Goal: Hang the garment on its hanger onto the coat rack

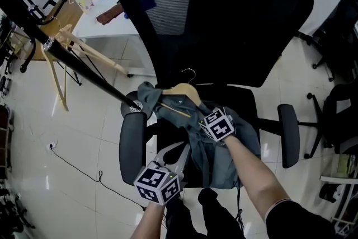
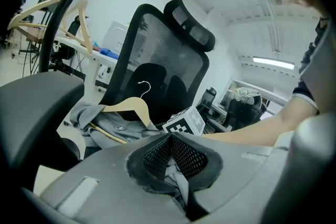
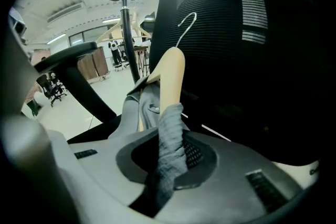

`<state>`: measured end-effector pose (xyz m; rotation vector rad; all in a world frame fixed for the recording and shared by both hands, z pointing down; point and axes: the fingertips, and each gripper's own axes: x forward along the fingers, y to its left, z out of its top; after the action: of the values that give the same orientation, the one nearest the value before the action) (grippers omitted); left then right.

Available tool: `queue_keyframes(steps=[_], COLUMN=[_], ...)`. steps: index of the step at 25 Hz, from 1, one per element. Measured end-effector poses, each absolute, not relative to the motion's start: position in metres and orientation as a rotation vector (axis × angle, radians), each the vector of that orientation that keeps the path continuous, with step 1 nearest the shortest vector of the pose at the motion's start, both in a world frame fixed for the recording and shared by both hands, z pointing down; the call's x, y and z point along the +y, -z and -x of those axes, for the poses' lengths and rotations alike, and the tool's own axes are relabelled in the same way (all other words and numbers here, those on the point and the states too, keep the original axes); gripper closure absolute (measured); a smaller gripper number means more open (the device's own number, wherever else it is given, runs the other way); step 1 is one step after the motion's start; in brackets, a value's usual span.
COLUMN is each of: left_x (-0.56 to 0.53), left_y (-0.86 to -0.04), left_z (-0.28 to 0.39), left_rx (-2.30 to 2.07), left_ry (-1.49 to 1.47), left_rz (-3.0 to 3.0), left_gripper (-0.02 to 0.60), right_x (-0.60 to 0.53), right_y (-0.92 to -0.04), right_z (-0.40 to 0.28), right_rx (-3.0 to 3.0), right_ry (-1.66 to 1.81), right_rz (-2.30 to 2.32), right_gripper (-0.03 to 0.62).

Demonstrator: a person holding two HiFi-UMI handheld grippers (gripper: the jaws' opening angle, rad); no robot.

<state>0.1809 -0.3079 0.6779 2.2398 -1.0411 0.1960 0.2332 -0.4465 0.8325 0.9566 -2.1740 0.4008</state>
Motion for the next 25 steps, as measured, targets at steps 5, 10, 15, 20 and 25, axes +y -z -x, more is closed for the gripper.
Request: queue_keyframes(steps=[5, 10, 15, 20, 25], left_x=[-0.304, -0.301, -0.288, -0.274, -0.256], left_y=[-0.668, -0.644, -0.605, -0.555, -0.514], left_z=[-0.179, -0.176, -0.173, -0.167, -0.157], left_rx=[-1.036, -1.029, -1.014, -0.979, -0.913], left_ry=[-0.184, -0.171, -0.158, -0.129, -0.113], left_rz=[-2.254, -2.298, -2.369, -2.465, -2.568], left_gripper=[0.595, 0.595, 0.595, 0.595, 0.595], right_x=[-0.436, -0.428, -0.407, -0.385, -0.351], right_y=[-0.801, -0.736, -0.660, -0.577, -0.500], right_z=[-0.229, -0.237, -0.258, -0.277, -0.299], right_rx=[-2.225, -2.293, -2.318, -2.328, -2.304], right_ry=[-0.321, -0.215, -0.093, 0.040, 0.121], right_rz=[-0.927, -0.980, -1.083, -1.214, -1.379], right_gripper=[0.549, 0.553, 0.554, 0.554, 0.554])
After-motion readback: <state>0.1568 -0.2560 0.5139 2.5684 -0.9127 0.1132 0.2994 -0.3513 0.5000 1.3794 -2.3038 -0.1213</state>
